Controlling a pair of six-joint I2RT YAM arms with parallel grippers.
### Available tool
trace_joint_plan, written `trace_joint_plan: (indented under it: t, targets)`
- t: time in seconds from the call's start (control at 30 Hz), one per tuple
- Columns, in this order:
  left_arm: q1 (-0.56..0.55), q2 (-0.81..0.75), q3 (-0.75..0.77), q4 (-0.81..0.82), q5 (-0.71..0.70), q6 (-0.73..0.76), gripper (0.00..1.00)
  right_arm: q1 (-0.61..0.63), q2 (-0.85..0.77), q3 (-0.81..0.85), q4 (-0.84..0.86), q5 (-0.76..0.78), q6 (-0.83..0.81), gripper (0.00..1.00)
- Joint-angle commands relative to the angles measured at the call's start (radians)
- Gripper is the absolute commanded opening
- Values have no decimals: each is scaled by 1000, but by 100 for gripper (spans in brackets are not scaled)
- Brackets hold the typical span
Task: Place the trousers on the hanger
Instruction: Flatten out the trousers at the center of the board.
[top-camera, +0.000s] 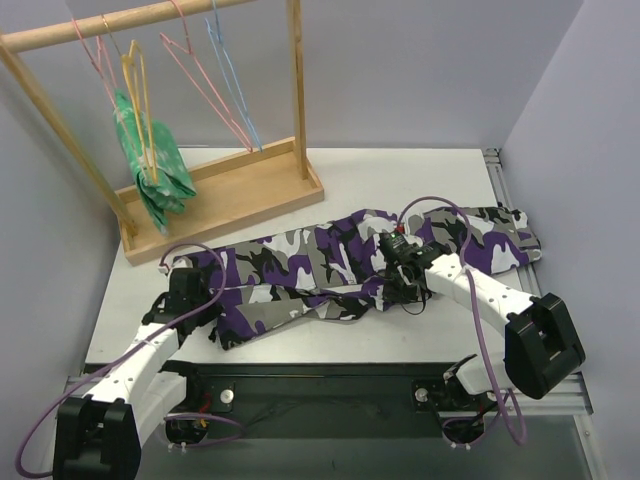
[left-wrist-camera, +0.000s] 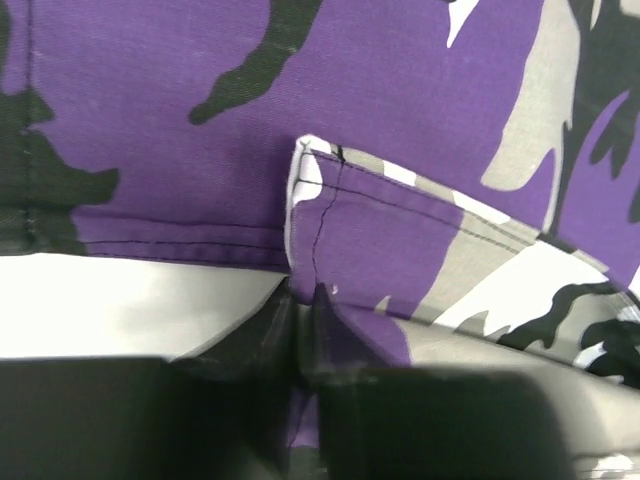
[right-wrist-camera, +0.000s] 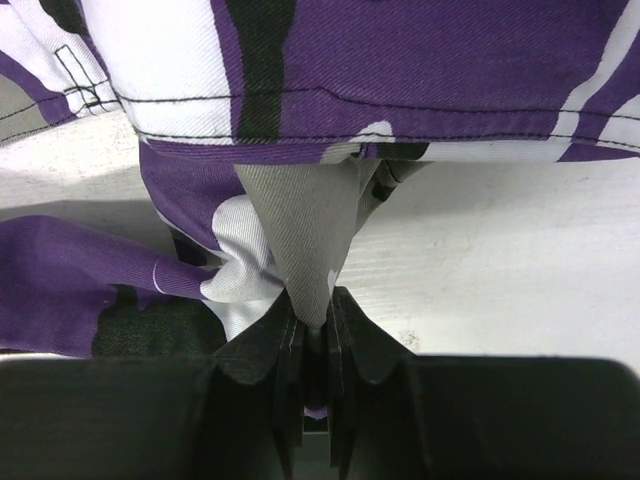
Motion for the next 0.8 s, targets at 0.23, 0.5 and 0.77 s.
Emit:
trace_joint_plan:
  t: [0.23, 0.5, 0.77]
  targets:
    - [28, 54, 277, 60, -98, 135, 0, -97, -24, 209, -71, -97, -35, 0]
    - [126, 34, 409, 86, -392, 253, 0, -144, -137, 288, -66, -101, -116, 0]
    - [229, -25, 248, 62, -433, 123, 64, -151, -257, -40, -28, -119, -69, 0]
